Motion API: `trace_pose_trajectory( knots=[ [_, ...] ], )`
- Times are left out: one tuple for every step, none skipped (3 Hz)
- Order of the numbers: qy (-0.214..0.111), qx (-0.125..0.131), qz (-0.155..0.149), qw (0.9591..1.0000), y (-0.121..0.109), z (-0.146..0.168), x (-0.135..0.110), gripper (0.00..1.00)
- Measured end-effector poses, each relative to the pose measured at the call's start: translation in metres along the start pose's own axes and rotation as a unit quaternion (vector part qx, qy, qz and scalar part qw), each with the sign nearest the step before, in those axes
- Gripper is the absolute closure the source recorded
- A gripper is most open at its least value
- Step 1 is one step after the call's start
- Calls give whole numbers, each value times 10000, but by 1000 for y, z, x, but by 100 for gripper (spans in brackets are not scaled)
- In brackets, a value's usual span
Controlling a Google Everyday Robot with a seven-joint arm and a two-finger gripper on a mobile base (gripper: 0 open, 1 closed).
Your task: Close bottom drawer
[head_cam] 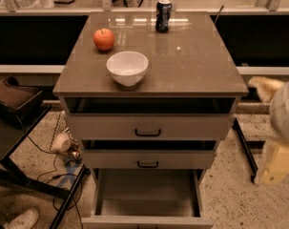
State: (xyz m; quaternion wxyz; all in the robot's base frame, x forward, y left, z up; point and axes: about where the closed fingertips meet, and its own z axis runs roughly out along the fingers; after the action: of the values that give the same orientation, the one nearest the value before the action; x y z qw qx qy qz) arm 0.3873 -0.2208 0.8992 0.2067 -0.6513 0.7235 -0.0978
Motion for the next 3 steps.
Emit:
trace_pose_trajectory(
  knots=[
    [206,145,-260,9993,53,64,28,0],
    [206,145,-260,9993,53,64,28,0],
    [116,10,-241,9996,65,95,25,0]
  ],
)
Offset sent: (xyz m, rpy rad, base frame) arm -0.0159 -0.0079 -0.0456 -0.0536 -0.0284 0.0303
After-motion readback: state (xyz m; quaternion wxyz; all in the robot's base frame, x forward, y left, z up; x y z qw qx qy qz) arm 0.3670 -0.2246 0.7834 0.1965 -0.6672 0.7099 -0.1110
